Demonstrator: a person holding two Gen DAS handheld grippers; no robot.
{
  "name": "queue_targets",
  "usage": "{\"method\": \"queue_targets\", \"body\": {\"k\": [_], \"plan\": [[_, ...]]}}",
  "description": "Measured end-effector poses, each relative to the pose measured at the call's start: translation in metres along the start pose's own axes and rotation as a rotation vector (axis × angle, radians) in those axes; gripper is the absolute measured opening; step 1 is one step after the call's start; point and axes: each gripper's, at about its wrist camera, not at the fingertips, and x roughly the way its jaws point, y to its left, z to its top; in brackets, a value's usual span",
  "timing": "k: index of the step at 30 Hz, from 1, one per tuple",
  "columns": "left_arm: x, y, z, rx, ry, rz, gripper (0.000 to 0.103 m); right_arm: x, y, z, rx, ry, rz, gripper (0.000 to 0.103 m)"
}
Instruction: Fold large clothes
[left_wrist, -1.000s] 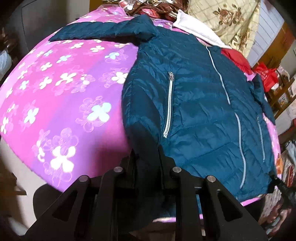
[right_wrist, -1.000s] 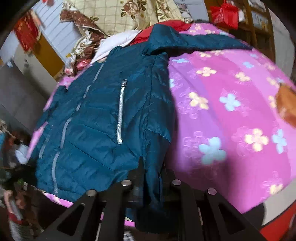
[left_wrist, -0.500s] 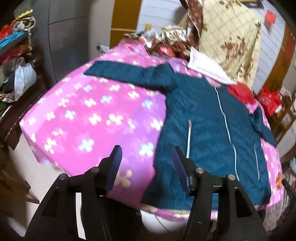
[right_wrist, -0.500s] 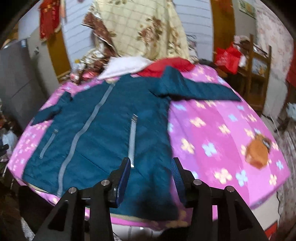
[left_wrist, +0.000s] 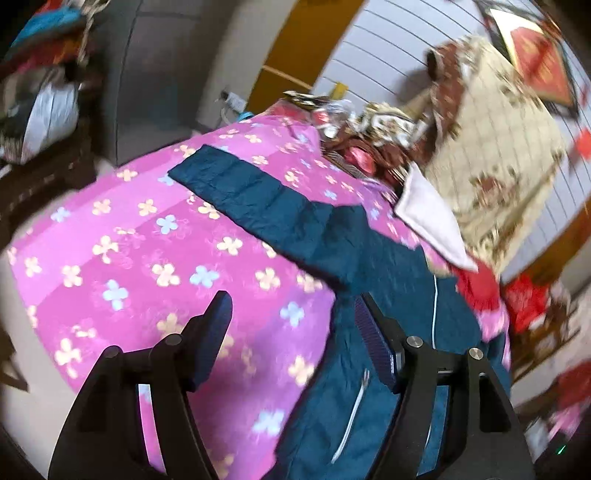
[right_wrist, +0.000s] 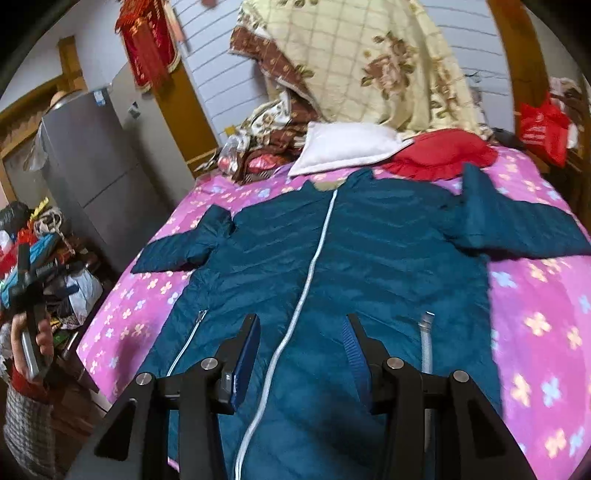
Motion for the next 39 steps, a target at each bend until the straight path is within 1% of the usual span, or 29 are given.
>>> {"method": "queue_targets", "body": {"k": [4, 7, 9, 12, 14, 17, 21, 28, 35, 39], "plan": [[0.044, 0.029, 0.025, -0.104, 0.033, -0.014, 0.069, 0.052, 0.009, 0.005, -0.021, 0.047, -0.007, 0.044], [0.081, 0.051, 0.037, -0.174, 0.080, -0.037, 0.069, 0.078, 0.008, 0.003, -0.020, 0.052, -0.012, 0.044], [0.105, 0.065, 0.042, -0.220, 0.108, -0.058, 0.069, 0.094, 0.003, 0.001, -0.014, 0.044, -0.032, 0.044], [0.138, 0.082, 0.046, -0.299, 0.135, -0.113, 0.069, 0.107, -0.002, -0.003, -0.020, 0.017, -0.068, 0.044], [0.155, 0.087, 0.050, -0.324, 0.141, -0.139, 0.069, 0.115, -0.002, -0.004, -0.040, 0.012, -0.087, 0.044], [0.179, 0.092, 0.059, -0.348, 0.149, -0.186, 0.069, 0.127, -0.001, -0.006, -0.077, 0.016, -0.110, 0.044], [0.211, 0.097, 0.063, -0.415, 0.173, -0.258, 0.069, 0.139, 0.000, -0.012, -0.099, 0.033, -0.114, 0.044], [0.254, 0.102, 0.058, -0.476, 0.213, -0.277, 0.069, 0.154, -0.002, -0.019, -0.109, 0.065, -0.113, 0.044], [0.275, 0.099, 0.068, -0.488, 0.199, -0.301, 0.070, 0.157, -0.009, -0.021, -0.078, 0.071, -0.096, 0.044], [0.284, 0.095, 0.078, -0.483, 0.181, -0.293, 0.073, 0.160, -0.014, -0.022, -0.061, 0.077, -0.085, 0.044]]}}
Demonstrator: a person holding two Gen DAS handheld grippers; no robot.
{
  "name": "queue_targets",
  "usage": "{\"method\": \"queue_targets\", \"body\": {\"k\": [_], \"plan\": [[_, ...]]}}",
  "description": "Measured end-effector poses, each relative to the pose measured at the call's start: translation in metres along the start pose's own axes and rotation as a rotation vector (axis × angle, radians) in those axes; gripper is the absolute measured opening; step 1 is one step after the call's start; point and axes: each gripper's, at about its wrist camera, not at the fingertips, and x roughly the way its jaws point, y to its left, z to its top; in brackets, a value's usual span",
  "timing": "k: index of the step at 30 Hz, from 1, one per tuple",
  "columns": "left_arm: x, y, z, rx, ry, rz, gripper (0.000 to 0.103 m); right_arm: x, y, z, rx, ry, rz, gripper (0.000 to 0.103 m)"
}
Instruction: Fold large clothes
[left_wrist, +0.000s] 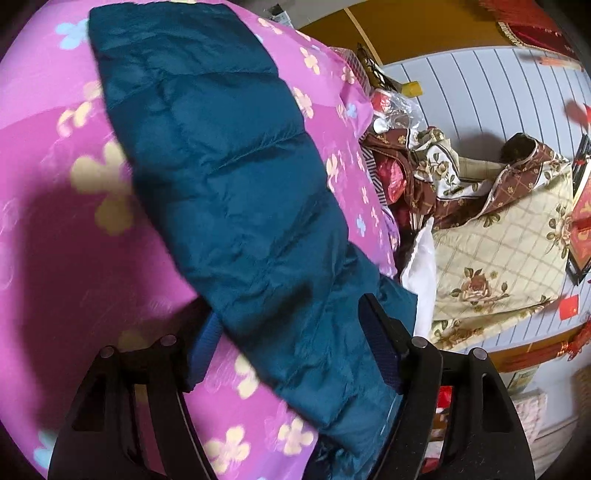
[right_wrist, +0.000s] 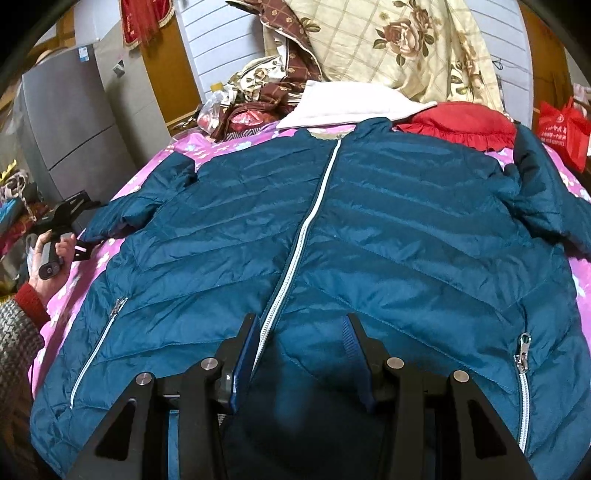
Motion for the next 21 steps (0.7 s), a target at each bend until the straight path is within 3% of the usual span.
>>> {"method": "queue_targets", "body": {"k": [4, 6, 8, 9, 12, 15, 21], "plan": [[0.008, -0.007, 0.014, 0.005, -0.014, 0.038, 0.073, 0.003, -0.001, -0.002, 0.011, 0.005, 0.006, 0.044], [0.012, -0.017, 0.017, 0.049, -0.025, 0.115, 0.066, 0.006, -0.003, -0.004, 0.019, 0.011, 0.009, 0.044], [0.016, -0.032, 0.015, 0.129, -0.021, 0.211, 0.020, 0.009, -0.005, -0.005, 0.026, 0.014, 0.010, 0.044], [0.018, -0.039, 0.013, 0.170, -0.012, 0.240, 0.014, 0.010, -0.005, -0.005, 0.027, 0.014, 0.011, 0.044], [0.013, -0.072, 0.000, 0.283, -0.043, 0.287, 0.011, 0.012, -0.005, -0.007, 0.025, 0.015, 0.009, 0.045], [0.006, -0.117, -0.024, 0.411, -0.056, 0.285, 0.010, 0.012, -0.005, -0.008, 0.023, 0.008, 0.008, 0.044], [0.014, -0.218, -0.125, 0.678, 0.014, 0.156, 0.010, -0.016, -0.024, -0.002, 0.106, -0.060, 0.035, 0.044]]}}
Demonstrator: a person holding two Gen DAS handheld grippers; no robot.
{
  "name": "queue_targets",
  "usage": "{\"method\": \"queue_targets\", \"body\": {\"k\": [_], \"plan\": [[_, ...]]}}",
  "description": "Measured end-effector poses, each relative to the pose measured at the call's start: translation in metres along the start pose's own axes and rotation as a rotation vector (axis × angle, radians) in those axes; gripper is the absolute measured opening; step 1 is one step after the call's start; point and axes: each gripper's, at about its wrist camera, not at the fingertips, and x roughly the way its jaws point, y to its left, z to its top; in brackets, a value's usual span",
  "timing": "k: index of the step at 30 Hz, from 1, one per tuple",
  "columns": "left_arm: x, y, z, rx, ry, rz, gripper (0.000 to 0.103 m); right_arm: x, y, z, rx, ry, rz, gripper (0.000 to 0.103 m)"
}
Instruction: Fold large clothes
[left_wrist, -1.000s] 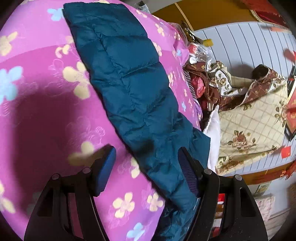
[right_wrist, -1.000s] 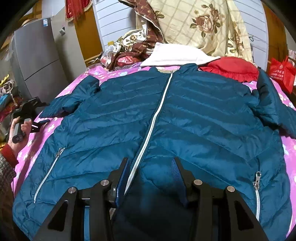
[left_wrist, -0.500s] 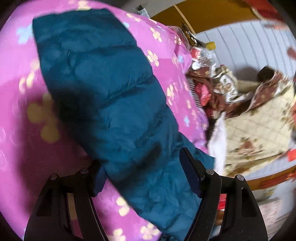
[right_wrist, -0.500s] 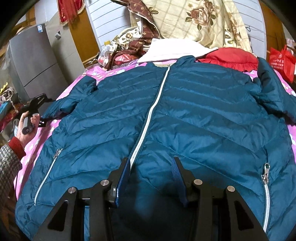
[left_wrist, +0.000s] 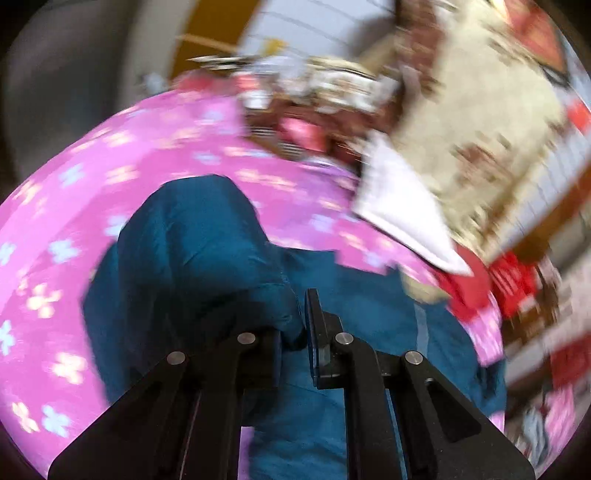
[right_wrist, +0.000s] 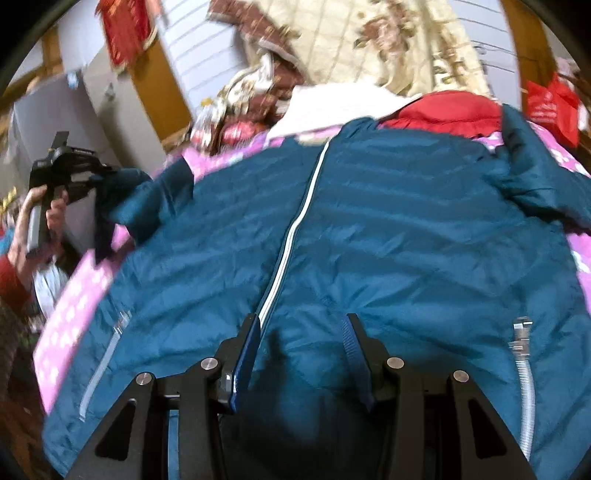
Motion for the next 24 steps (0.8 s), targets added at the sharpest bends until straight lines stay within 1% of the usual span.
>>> {"method": "queue_targets", "body": {"k": [2, 4, 7, 9, 10, 11, 12, 14, 16, 17, 18, 20, 22, 24], "plan": [[0.010, -0.048, -0.018, 0.088, 0.035, -0.053, 0.010, -0.021, -0.013, 0.008, 0.045, -0.047, -0.002, 0.044], [0.022, -0.088, -0.037, 0.157, 0.074, -0.098, 0.010, -0.040, -0.026, 0.015, 0.071, -0.088, -0.025, 0.044], [0.050, -0.147, -0.085, 0.277, 0.134, -0.130, 0.010, -0.071, -0.047, 0.021, 0.101, -0.151, -0.089, 0.044], [0.074, -0.174, -0.115, 0.330, 0.198, -0.111, 0.012, -0.087, -0.061, 0.024, 0.123, -0.175, -0.123, 0.044], [0.089, -0.187, -0.133, 0.362, 0.245, -0.098, 0.015, -0.092, -0.067, 0.025, 0.131, -0.179, -0.141, 0.044], [0.097, -0.194, -0.146, 0.384, 0.271, -0.096, 0.021, -0.097, -0.073, 0.025, 0.139, -0.182, -0.159, 0.044], [0.105, -0.201, -0.164, 0.415, 0.298, -0.089, 0.024, -0.101, -0.077, 0.025, 0.147, -0.181, -0.173, 0.044], [0.105, -0.212, -0.188, 0.452, 0.317, -0.093, 0.026, -0.106, -0.086, 0.026, 0.159, -0.175, -0.187, 0.044], [0.096, -0.212, -0.206, 0.465, 0.332, -0.129, 0.028, -0.110, -0.091, 0.027, 0.163, -0.172, -0.195, 0.044], [0.090, -0.211, -0.212, 0.467, 0.334, -0.147, 0.033, -0.112, -0.092, 0.028, 0.164, -0.169, -0.197, 0.045], [0.081, -0.208, -0.216, 0.470, 0.330, -0.161, 0.036, -0.114, -0.093, 0.028, 0.166, -0.167, -0.196, 0.045], [0.058, -0.201, -0.227, 0.479, 0.302, -0.179, 0.049, -0.115, -0.094, 0.030, 0.167, -0.153, -0.184, 0.049], [0.033, -0.188, -0.234, 0.481, 0.275, -0.192, 0.055, -0.112, -0.090, 0.034, 0.159, -0.131, -0.169, 0.050], [0.008, -0.168, -0.241, 0.477, 0.250, -0.198, 0.056, -0.104, -0.078, 0.039, 0.129, -0.098, -0.148, 0.052]]}}
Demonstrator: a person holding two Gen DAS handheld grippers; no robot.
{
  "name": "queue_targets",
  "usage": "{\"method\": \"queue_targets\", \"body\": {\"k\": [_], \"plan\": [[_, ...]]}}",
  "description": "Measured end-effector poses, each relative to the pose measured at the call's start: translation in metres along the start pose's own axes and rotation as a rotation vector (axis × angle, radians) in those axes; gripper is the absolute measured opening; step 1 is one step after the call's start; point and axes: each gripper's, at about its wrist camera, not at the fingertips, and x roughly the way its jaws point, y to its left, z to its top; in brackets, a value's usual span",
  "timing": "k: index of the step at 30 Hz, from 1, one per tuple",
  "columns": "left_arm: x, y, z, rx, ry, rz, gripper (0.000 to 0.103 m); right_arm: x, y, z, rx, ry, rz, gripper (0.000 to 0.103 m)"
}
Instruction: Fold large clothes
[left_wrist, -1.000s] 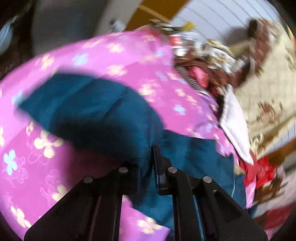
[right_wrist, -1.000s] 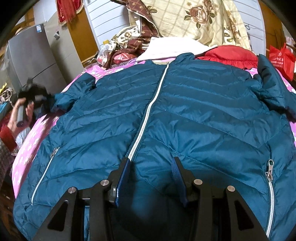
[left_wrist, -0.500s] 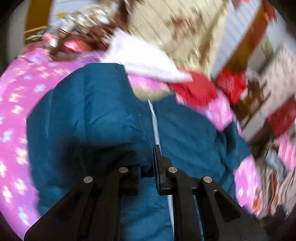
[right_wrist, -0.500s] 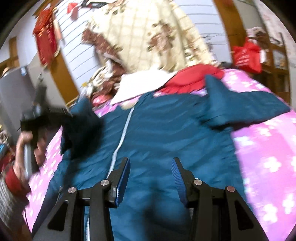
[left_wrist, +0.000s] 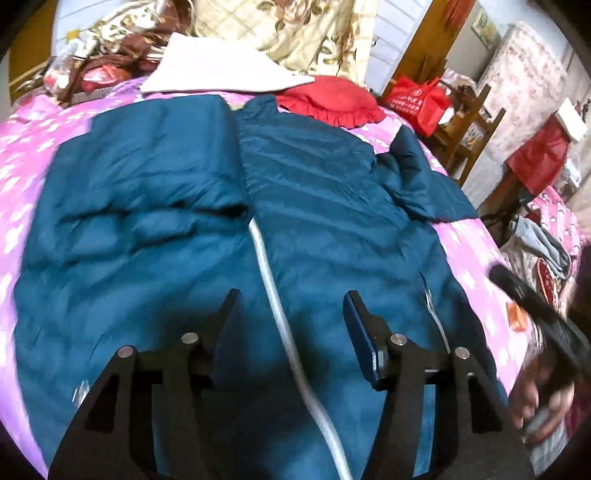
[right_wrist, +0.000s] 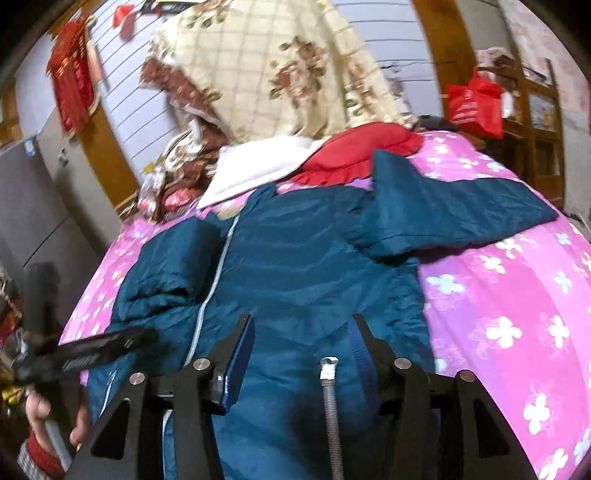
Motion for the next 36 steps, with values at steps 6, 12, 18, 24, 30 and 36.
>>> {"method": "queue_targets", "body": {"k": [6, 12, 18, 24, 30, 36], "plan": [[-0.047, 0.050, -0.063, -0.093, -0.089, 0.236, 0.061, 0.034, 0.072, 0.008, -0.211, 0.073, 0.037, 0.074], [-0.056, 0.110, -0.090, -0.246, -0.160, 0.421, 0.062, 0.097, 0.182, -0.004, -0.490, 0.122, 0.018, 0.074], [-0.059, 0.123, -0.092, -0.235, -0.197, 0.424, 0.062, 0.168, 0.275, -0.002, -0.637, 0.105, -0.030, 0.074], [-0.050, 0.134, -0.097, -0.232, -0.163, 0.411, 0.062, 0.224, 0.326, -0.012, -0.711, 0.139, -0.106, 0.074], [-0.053, 0.136, -0.098, -0.256, -0.170, 0.394, 0.062, 0.237, 0.310, 0.002, -0.674, 0.149, -0.204, 0.016], [-0.057, 0.133, -0.100, -0.257, -0.183, 0.397, 0.062, 0.185, 0.241, 0.064, -0.479, 0.044, -0.226, 0.014]]}}
